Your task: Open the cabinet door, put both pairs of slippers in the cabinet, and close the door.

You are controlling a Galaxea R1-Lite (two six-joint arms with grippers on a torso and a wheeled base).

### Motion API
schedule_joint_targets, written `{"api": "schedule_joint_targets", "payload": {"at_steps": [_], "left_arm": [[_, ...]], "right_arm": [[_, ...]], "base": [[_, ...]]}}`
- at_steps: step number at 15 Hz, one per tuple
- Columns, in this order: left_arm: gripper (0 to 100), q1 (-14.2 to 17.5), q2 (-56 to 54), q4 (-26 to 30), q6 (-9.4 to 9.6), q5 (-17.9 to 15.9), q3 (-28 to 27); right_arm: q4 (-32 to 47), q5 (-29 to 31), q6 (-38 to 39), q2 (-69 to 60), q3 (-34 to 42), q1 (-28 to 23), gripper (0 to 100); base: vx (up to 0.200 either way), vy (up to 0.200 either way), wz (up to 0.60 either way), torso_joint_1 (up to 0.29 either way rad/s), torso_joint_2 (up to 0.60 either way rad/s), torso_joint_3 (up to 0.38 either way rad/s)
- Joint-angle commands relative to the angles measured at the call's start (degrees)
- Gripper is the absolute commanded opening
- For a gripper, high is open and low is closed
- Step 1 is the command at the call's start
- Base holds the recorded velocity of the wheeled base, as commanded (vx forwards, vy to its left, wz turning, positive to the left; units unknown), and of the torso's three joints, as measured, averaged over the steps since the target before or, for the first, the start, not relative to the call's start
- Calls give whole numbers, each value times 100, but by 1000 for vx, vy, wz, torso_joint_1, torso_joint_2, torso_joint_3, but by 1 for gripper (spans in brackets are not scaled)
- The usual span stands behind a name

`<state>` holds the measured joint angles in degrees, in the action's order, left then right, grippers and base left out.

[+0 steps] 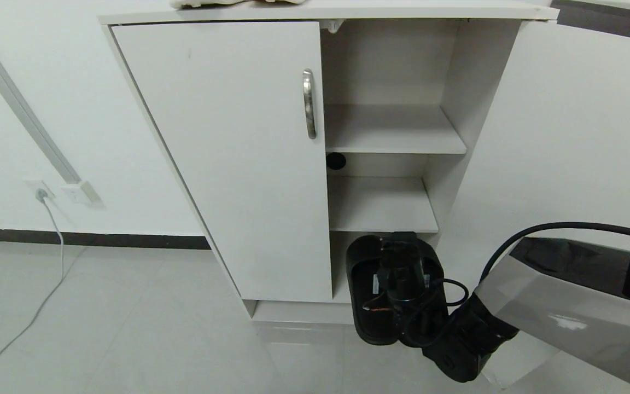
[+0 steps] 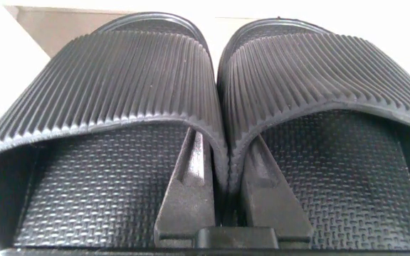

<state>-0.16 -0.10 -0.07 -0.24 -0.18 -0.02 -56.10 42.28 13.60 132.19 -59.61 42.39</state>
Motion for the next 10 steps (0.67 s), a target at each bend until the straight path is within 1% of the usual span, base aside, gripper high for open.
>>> {"api": "schedule_joint_targets", "payload": {"at_steps": [1,2,4,6,8,10], "left_arm": [[0,-2,10,-1,-2,1,2],[0,-2,10,-1,-2,9,2],[0,-2,10,-1,-2,9,2],[0,-2,10,-1,-2,18,2],[0,-2,10,-1,-2,18,2],[0,-2,10,-1,-2,9,2]], "right_arm": [[-173,0,-77,17,11,6,0],[-446,9,-200,61,20,6,0],[-1307,26,-728,175,116,15,0],[-2212,44,-1273,430,143,-2,0],[-2379,44,-1387,518,134,-37,0],[-2388,44,-1378,518,134,-64,0]], "base": [[0,0,0,2,2,-207],[0,0,0,2,2,-188],[0,0,0,10,2,-115],[0,0,0,0,0,0],[0,0,0,0,0,0],[0,0,0,0,0,0]]}}
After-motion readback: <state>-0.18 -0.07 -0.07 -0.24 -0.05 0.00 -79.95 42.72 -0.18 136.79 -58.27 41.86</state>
